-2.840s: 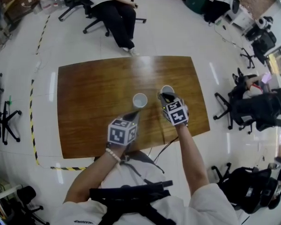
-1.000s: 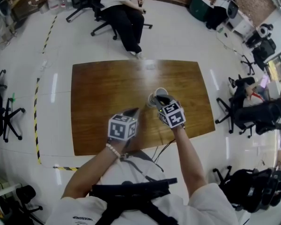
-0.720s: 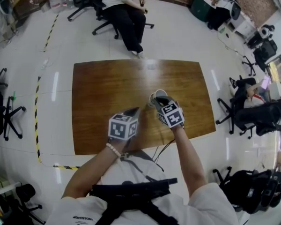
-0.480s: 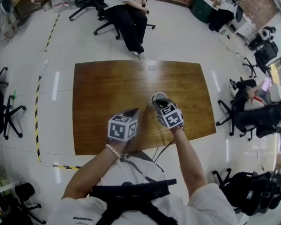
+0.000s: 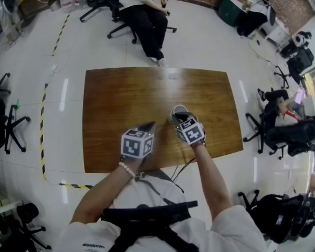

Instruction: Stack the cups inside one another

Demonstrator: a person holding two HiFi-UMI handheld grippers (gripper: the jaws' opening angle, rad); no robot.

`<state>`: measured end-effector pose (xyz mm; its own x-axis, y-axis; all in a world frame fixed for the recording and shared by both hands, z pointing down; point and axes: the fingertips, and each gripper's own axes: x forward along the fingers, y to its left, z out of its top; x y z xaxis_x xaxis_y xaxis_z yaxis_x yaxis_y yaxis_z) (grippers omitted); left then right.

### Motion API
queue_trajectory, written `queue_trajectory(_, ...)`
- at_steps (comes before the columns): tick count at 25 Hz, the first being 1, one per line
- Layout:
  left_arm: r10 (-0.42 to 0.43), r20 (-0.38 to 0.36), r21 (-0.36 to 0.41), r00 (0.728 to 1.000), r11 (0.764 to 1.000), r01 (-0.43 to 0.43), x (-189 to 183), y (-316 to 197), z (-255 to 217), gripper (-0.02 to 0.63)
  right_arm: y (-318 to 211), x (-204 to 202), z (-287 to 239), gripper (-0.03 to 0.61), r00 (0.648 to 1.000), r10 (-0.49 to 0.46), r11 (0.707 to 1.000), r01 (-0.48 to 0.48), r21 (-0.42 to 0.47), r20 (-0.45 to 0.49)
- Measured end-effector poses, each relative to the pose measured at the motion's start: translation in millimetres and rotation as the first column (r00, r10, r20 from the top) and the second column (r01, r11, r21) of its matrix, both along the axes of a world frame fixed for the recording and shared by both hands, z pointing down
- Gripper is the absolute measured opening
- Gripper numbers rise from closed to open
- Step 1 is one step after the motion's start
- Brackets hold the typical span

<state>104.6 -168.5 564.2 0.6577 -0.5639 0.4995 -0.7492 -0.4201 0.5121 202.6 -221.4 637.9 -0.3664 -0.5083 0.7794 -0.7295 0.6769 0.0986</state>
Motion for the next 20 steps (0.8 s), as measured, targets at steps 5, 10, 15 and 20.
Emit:
queue_trajectory(5, -0.008, 0.000, -0.003, 1.000, 1.000, 0.008, -3.4, 2.4, 2.4, -0.005, 0.7, -4.6, 5.2, 0.044, 1.000, -0.002, 1.000, 0.001, 0.005, 0.018)
queue_trajectory(10, -0.017, -0.001, -0.006, 1.000, 1.000, 0.017, -7.9, 2.8, 3.0, -0.005, 0.5, -2.4, 11.0, 0.058, 1.000, 0.004, 1.000, -0.004, -0.006, 0.000)
queue_trajectory(15, -0.022, -0.005, -0.011, 1.000, 1.000, 0.022, -12.7, 5.3, 3.1, -0.005, 3.1, -1.3, 13.2, 0.060, 1.000, 0.014, 1.000, -0.014, -0.021, -0.012)
queue_trajectory(20, -0.015, -0.009, -0.015, 1.000, 1.000, 0.015, -17.2, 8.0, 4.6, -0.005, 3.8, -2.0, 14.0, 0.126, 0.999, 0.037, 0.999, -0.037, -0.021, -0.012)
